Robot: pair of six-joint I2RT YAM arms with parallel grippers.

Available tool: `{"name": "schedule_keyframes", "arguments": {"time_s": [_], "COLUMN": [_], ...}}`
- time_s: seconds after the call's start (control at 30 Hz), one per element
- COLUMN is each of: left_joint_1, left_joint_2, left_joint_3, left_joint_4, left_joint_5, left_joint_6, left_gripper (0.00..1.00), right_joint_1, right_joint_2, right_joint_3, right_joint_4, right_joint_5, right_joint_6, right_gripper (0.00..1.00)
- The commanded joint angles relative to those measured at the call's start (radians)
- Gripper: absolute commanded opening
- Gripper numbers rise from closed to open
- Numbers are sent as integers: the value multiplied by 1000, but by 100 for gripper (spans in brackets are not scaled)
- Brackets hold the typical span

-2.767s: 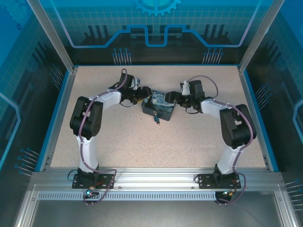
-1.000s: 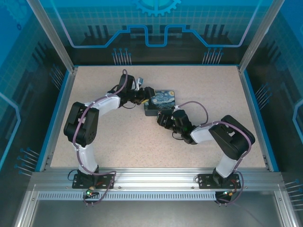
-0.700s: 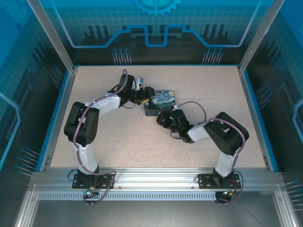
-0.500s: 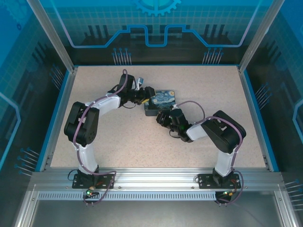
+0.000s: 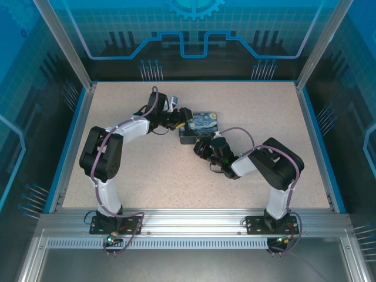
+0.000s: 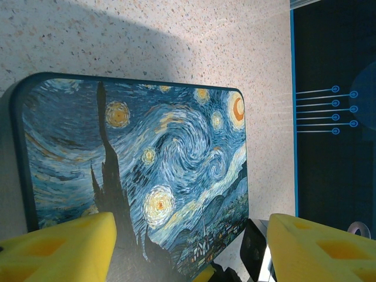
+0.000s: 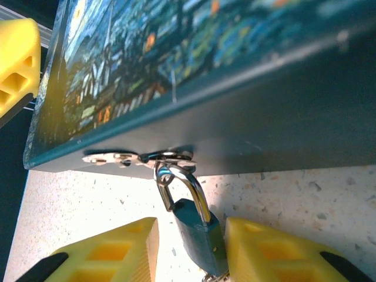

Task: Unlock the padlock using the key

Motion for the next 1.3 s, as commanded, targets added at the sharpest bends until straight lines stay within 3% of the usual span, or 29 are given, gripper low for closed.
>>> {"name": "schedule_keyframes", "arguments": {"time_s": [0.0, 0.47, 0.7, 0.8, 1.1, 1.27], "left_joint_1": [0, 0, -1, -3, -11, -13], "left_joint_2": [19, 0, -62, -83, -84, -86], "left_joint_3": [27, 8, -70, -99, -104, -105], "left_joint_4": [-12, -11, 22, 42, 49, 49], "left_joint_5": [18, 7, -9, -10, -4, -6], "left_joint_6": [-6, -10, -31, -44, -52, -52], "left_gripper": [70, 70, 70, 70, 70, 70], "right_joint_1": [33, 36, 4, -4, 5, 11], "right_joint_2": [22, -29, -86, -105, -90, -53], "right_joint_3": [-18, -12, 5, -5, -70, -54], "right_joint_4": [-52, -123, -223, -222, -57, 12], "right_joint_5": [-19, 53, 105, 98, 24, -20], "right_joint_6": [26, -7, -27, -38, -18, 16], "right_gripper": [34, 8, 5, 8, 33, 35]}}
